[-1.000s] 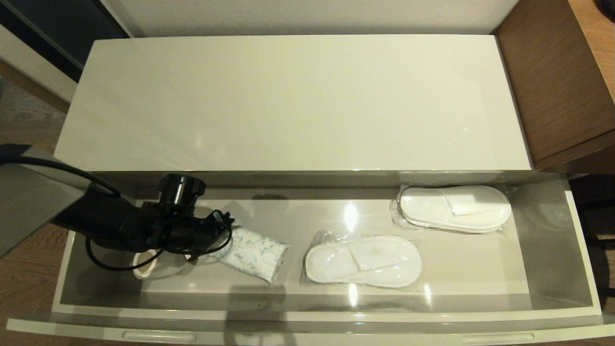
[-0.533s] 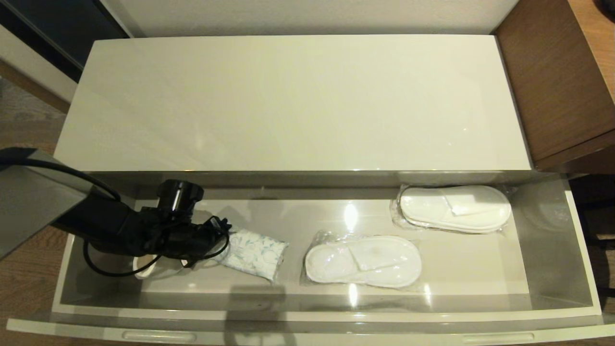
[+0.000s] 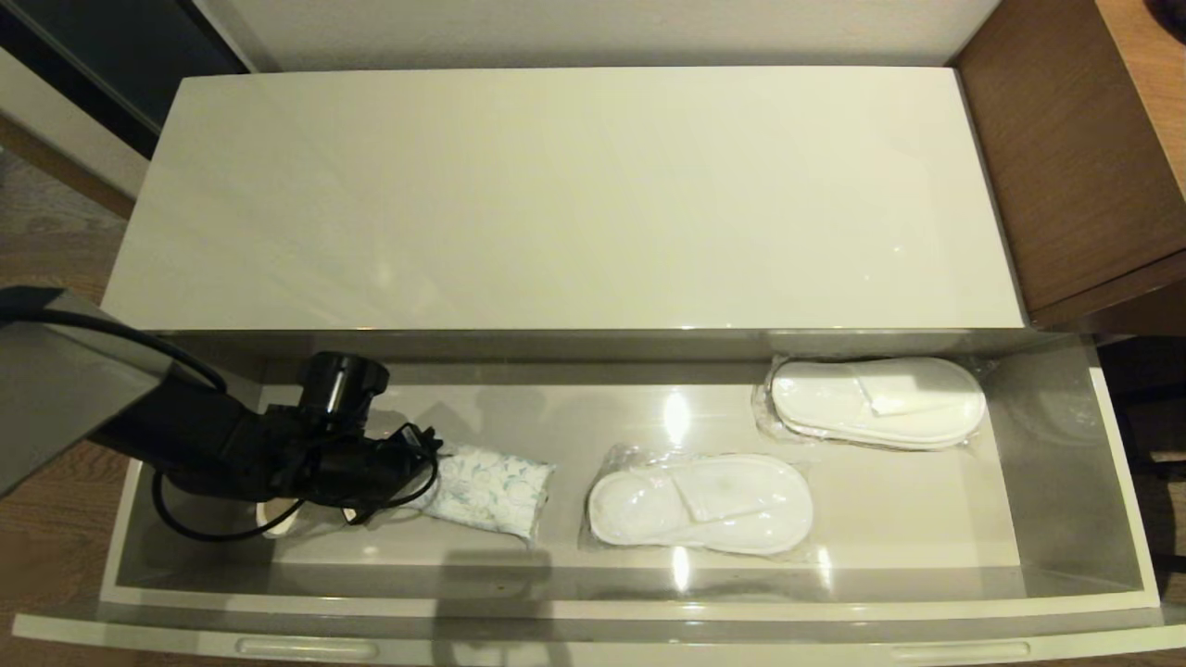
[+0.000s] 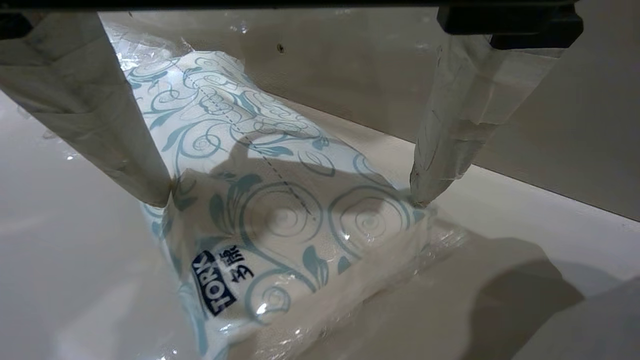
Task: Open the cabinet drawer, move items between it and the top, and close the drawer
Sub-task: Take out the tissue from the drawer
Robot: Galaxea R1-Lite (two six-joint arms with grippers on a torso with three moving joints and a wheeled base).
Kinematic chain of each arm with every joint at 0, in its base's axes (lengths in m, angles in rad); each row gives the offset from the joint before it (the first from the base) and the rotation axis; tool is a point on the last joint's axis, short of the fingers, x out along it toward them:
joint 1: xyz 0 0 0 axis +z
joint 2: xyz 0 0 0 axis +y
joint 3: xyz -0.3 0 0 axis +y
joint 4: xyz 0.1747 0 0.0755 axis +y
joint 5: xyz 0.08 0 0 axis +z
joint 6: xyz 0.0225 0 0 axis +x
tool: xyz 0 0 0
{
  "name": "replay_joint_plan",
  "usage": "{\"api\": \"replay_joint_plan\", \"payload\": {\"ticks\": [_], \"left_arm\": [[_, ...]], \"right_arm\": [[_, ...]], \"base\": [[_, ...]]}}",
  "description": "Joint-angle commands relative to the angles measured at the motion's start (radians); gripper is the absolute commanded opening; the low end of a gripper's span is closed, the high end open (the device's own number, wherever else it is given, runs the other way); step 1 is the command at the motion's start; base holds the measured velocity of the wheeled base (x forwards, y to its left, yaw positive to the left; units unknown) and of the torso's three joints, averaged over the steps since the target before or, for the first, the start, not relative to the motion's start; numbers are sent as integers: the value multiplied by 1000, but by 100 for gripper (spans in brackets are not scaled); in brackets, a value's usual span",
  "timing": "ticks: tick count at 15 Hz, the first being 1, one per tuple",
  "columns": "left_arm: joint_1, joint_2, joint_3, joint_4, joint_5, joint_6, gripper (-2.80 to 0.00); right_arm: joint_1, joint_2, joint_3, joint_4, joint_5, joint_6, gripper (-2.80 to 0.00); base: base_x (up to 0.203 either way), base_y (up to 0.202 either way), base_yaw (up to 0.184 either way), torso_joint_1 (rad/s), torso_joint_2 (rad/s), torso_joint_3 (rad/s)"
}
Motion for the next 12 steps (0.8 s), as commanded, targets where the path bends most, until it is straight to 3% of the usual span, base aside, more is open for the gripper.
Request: {"api": "replay_joint_plan", "payload": {"ticks": [1, 12], "left_arm": [[0, 3, -6, -3, 1, -5, 0], [-3, 15, -36, -9, -30, -2, 0]], "right_arm": [[-1, 1, 2, -1, 1, 1, -280], [-1, 1, 2, -1, 1, -1, -280]], "base": [[0, 0, 0, 0, 0, 0], [0, 0, 0, 0, 0, 0]]}}
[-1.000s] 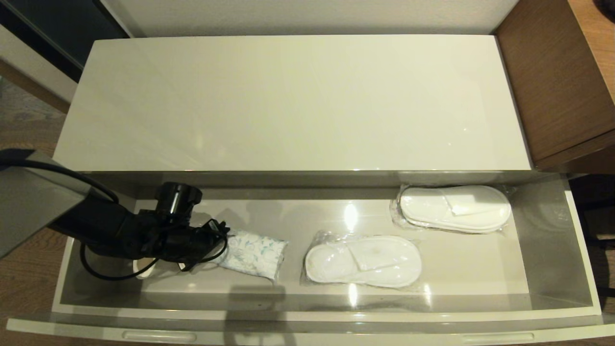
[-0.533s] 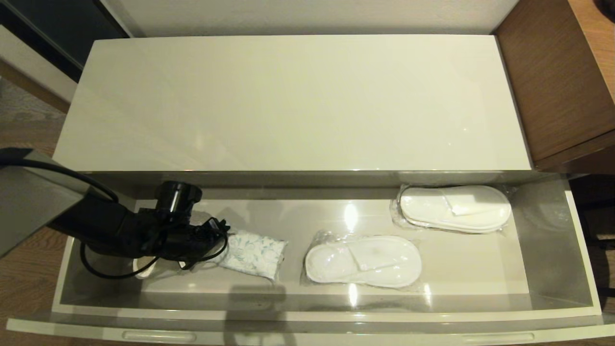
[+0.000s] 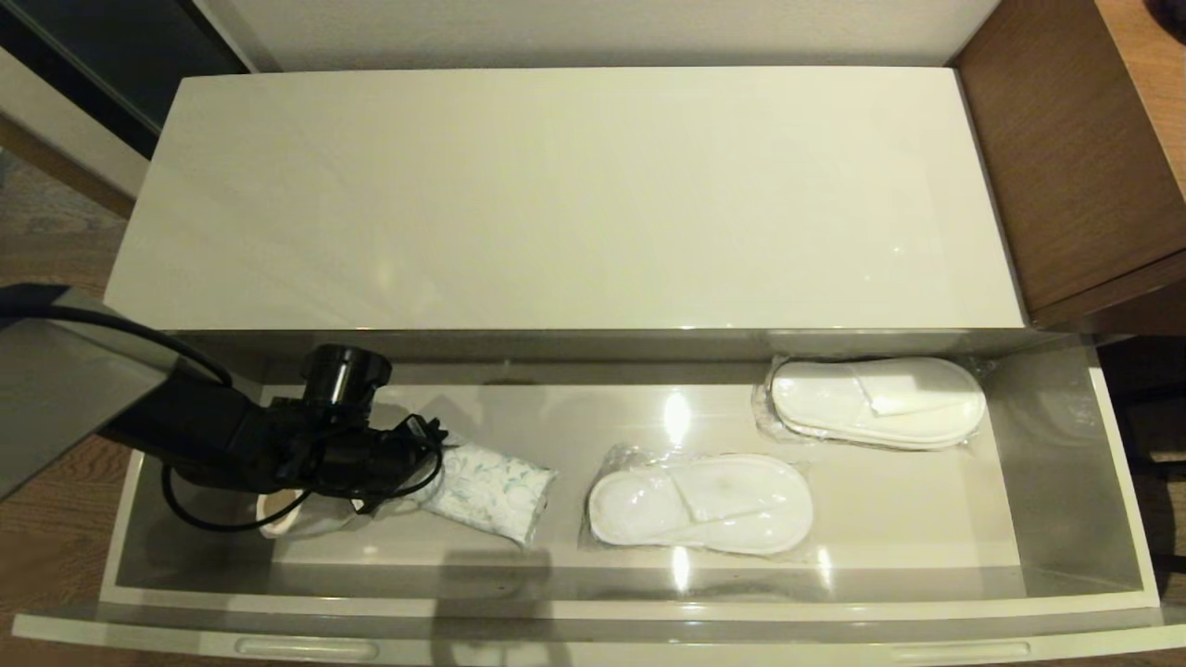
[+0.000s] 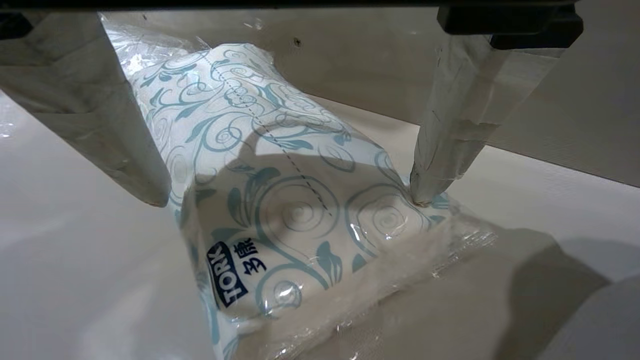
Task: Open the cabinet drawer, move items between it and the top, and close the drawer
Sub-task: Take out the tissue from the drawer
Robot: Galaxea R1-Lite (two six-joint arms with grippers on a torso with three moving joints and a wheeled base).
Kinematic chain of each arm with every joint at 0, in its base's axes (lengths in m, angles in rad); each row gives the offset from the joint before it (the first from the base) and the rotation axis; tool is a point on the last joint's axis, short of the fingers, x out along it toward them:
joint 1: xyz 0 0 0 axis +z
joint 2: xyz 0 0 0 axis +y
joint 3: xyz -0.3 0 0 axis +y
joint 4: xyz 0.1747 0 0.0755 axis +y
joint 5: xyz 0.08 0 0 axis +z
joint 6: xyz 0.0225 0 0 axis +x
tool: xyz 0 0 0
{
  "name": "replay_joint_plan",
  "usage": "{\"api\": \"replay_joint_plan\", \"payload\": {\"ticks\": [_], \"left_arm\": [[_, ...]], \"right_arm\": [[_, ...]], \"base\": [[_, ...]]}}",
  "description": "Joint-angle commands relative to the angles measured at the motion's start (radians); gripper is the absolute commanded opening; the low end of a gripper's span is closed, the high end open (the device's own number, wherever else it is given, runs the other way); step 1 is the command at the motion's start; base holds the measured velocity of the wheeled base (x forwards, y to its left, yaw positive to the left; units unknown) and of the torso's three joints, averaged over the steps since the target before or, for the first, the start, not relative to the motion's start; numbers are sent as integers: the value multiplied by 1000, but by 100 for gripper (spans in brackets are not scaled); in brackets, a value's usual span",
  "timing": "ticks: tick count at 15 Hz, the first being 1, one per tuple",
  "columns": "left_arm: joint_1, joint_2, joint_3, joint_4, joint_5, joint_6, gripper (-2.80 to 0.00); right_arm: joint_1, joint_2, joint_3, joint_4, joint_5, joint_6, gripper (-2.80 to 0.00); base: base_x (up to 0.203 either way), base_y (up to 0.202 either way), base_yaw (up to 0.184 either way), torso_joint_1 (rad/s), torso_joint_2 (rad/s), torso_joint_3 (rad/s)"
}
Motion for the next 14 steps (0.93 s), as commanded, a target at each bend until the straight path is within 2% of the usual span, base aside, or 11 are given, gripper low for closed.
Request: {"api": "replay_joint_plan", "payload": {"ticks": [1, 14], "left_arm": [[-1, 3, -2, -2, -2, -5, 0], [5, 69, -37, -3, -2, -8, 0]], "right_arm": [[0, 1, 2, 0, 1, -1, -280], [0, 1, 2, 0, 1, -1, -280]], "base": [[0, 0, 0, 0, 0, 0], [0, 0, 0, 0, 0, 0]]}}
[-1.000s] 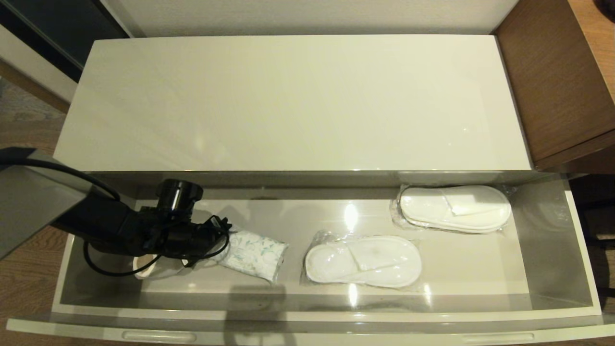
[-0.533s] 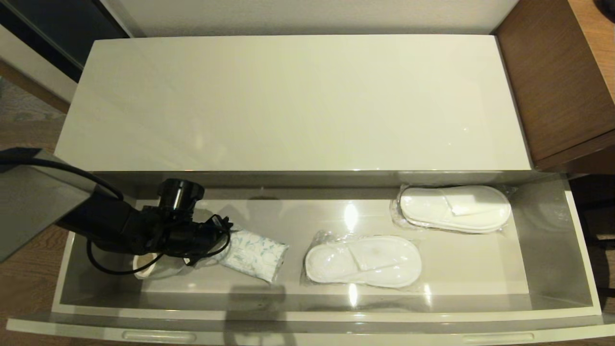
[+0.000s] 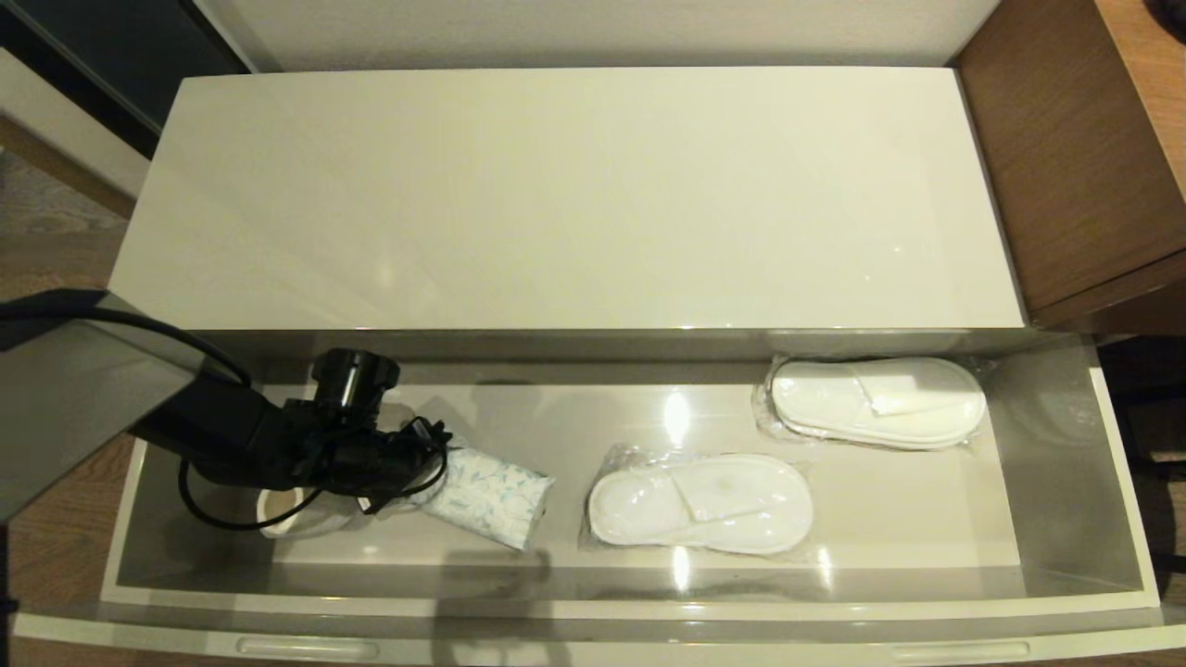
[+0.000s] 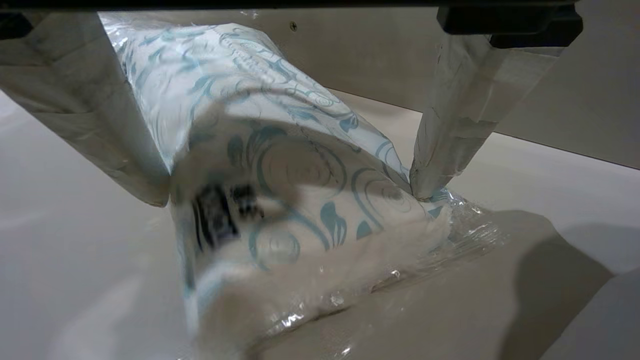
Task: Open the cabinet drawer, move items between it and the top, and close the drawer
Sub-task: Take out the tissue from the drawer
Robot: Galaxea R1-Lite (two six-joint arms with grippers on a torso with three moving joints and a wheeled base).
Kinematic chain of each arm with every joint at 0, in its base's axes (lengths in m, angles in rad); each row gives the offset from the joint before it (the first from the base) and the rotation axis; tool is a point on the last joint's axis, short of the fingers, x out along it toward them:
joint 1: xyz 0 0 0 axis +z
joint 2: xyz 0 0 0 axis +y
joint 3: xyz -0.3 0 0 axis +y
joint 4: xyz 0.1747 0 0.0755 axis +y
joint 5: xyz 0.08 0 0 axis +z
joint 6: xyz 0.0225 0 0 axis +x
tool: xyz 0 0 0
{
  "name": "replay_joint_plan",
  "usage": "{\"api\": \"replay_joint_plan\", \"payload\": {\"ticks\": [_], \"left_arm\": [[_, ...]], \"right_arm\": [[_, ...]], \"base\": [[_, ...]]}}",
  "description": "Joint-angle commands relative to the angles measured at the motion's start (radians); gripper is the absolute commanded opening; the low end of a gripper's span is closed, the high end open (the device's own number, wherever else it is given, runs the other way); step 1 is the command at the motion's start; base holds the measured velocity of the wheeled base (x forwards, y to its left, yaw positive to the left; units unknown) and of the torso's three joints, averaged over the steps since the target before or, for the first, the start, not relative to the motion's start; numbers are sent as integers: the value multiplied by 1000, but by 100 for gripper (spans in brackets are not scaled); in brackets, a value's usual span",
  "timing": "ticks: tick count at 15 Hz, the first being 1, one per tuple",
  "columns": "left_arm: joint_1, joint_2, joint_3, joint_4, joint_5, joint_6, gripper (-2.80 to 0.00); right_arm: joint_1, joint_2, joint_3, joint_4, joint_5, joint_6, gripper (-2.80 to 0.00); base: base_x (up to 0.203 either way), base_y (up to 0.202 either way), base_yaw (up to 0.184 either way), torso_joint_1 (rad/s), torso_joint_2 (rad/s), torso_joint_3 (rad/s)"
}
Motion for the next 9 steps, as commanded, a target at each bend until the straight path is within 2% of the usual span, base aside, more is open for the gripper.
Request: {"api": "replay_joint_plan", "payload": {"ticks": [1, 9], "left_arm": [[4, 16, -1, -2, 0, -5, 0], [5, 23, -11, -2, -4, -5, 0]], "right_arm": [[-1, 1, 2, 0, 0, 1, -280], [-1, 1, 2, 0, 0, -1, -280]], "base": [[0, 0, 0, 0, 0, 0], [0, 0, 0, 0, 0, 0]]}}
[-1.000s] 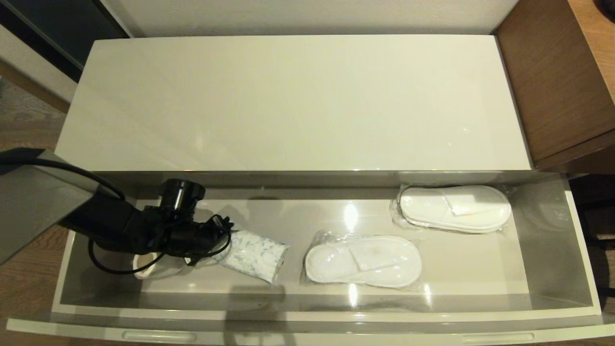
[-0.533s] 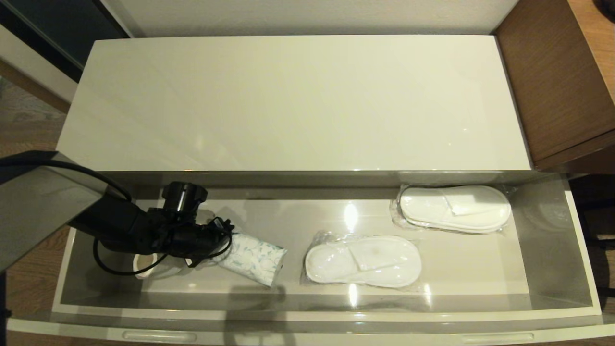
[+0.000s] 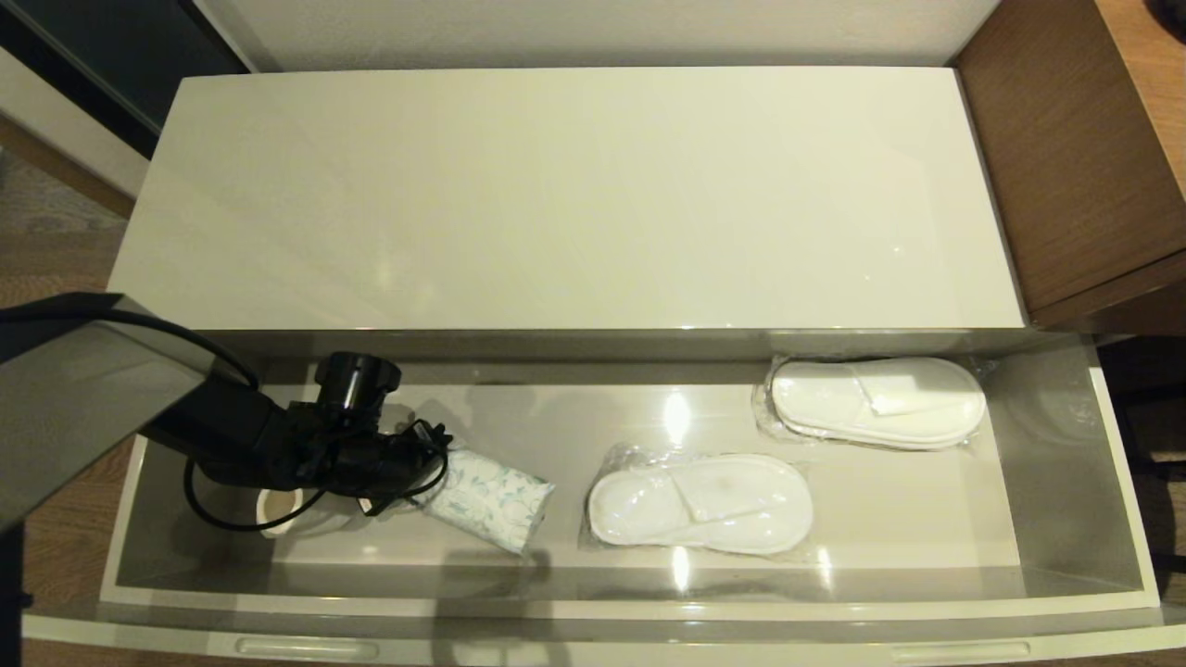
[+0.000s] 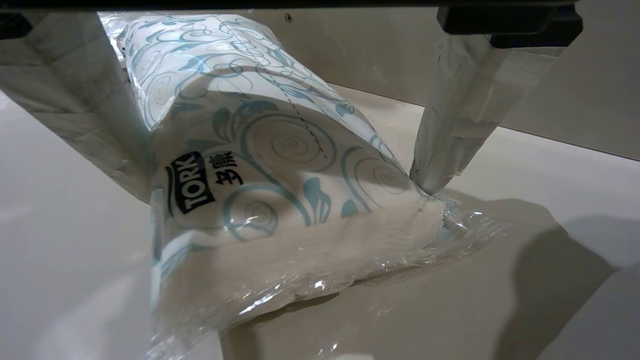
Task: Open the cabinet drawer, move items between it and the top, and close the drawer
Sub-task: Take out the tissue from the drawer
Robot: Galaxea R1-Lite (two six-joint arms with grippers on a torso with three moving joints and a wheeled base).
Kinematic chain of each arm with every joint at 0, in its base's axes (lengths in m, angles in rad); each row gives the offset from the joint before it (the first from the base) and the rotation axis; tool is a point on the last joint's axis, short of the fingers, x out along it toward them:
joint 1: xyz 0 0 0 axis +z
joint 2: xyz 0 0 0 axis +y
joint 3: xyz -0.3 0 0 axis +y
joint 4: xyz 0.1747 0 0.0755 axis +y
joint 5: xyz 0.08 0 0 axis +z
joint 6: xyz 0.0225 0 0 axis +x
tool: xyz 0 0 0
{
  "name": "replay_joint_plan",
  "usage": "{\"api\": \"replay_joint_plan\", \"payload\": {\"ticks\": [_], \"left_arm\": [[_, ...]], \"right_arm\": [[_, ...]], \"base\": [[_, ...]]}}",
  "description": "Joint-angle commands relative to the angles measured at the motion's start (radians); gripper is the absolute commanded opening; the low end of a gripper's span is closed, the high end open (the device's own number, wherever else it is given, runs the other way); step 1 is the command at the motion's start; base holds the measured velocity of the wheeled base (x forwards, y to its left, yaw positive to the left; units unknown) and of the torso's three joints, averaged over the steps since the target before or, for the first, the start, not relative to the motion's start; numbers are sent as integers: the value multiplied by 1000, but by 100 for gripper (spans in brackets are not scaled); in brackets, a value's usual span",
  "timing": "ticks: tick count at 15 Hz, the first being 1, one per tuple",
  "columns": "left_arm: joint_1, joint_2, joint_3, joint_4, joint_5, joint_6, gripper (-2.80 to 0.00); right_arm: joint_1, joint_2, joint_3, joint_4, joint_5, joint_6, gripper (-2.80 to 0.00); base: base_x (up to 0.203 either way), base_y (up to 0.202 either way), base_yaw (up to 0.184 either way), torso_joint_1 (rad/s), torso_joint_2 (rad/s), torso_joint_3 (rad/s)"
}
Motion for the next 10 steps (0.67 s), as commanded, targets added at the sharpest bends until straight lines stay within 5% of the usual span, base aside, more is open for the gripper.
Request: {"api": "replay_joint_plan", "payload": {"ticks": [1, 4, 5, 10], "left_arm": [[0, 4, -2, -1, 0, -5, 0], [0, 4, -2, -1, 0, -5, 0], [3, 8, 1, 0, 0, -5, -280], [4, -1, 1, 0, -4, -5, -280]], "right_arm": [[0, 1, 2, 0, 0, -1, -280], [0, 1, 2, 0, 0, -1, -280], [2, 1, 2, 0, 0, -1, -280], [0, 1, 2, 0, 0, -1, -280]], "base": [[0, 0, 0, 0, 0, 0], [0, 0, 0, 0, 0, 0], [0, 0, 0, 0, 0, 0], [0, 0, 0, 0, 0, 0]]}}
